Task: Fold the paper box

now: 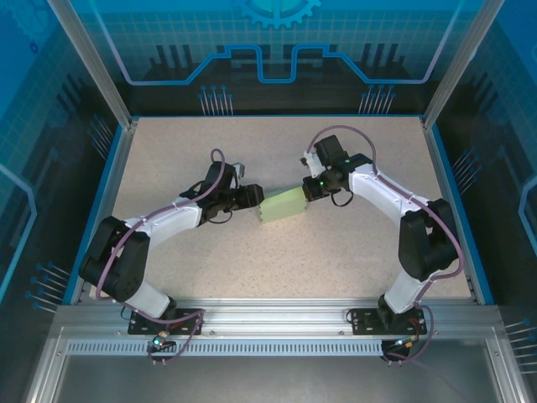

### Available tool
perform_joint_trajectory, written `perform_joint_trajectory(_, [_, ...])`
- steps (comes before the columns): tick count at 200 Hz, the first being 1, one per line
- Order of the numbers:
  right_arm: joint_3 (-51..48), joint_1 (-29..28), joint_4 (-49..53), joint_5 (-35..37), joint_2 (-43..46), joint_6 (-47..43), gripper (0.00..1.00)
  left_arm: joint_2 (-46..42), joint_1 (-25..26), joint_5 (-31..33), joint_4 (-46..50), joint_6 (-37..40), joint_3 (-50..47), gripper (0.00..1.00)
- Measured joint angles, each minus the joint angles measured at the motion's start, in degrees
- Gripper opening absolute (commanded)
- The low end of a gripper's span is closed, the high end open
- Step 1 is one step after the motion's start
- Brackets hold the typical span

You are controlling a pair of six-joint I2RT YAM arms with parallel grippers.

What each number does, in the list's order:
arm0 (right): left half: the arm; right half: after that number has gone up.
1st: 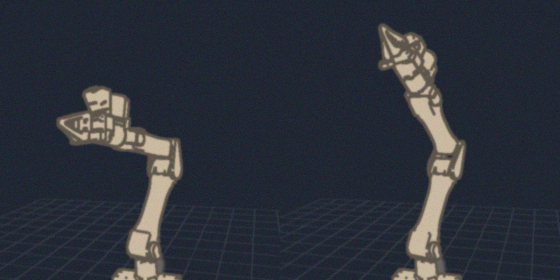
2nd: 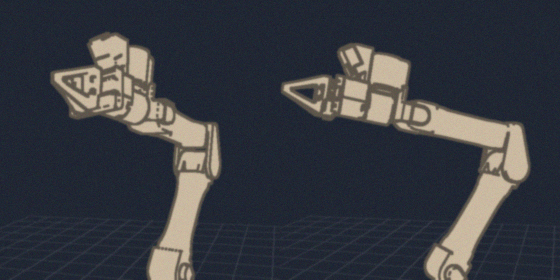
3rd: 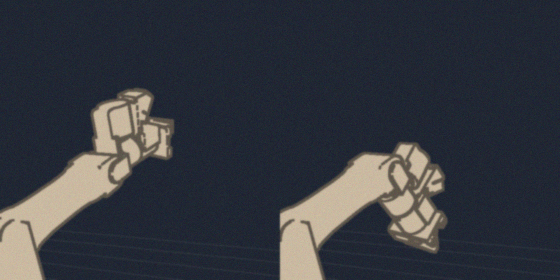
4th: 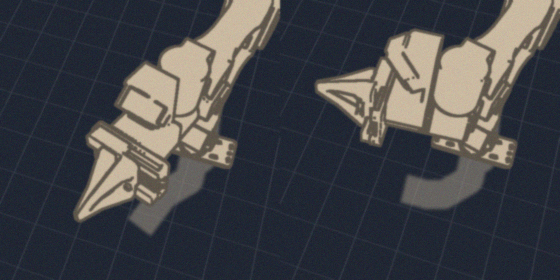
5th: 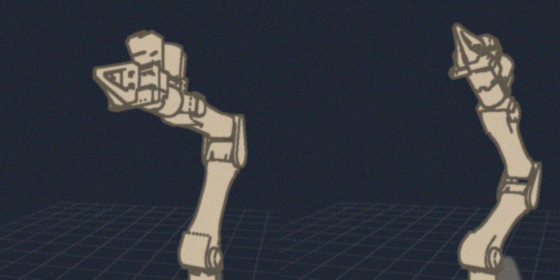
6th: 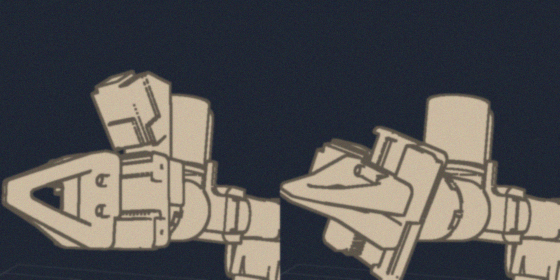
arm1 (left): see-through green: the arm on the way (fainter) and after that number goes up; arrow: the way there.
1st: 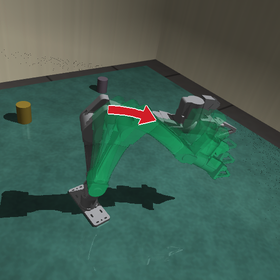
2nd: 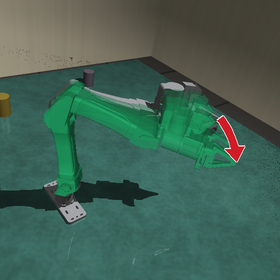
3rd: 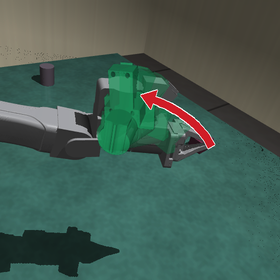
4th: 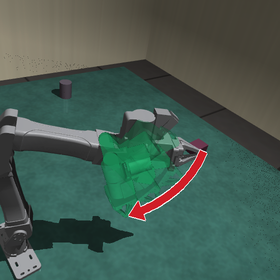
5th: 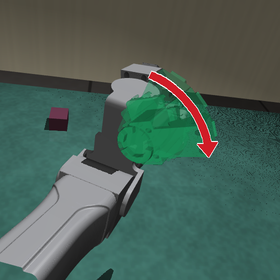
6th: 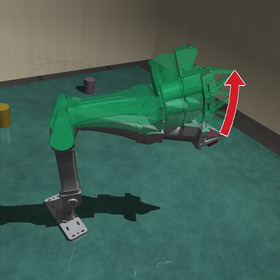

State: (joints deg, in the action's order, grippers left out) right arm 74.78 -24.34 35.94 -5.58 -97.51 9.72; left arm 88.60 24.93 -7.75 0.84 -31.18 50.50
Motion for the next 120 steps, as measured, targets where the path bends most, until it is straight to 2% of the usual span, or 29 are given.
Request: perform_joint_trajectory(120, [-0.85,0.0,3.34,1.97,2.91,0.22,0.32,-0.02,8.04,13.53,-3.67,8.59,-0.79,0.64])
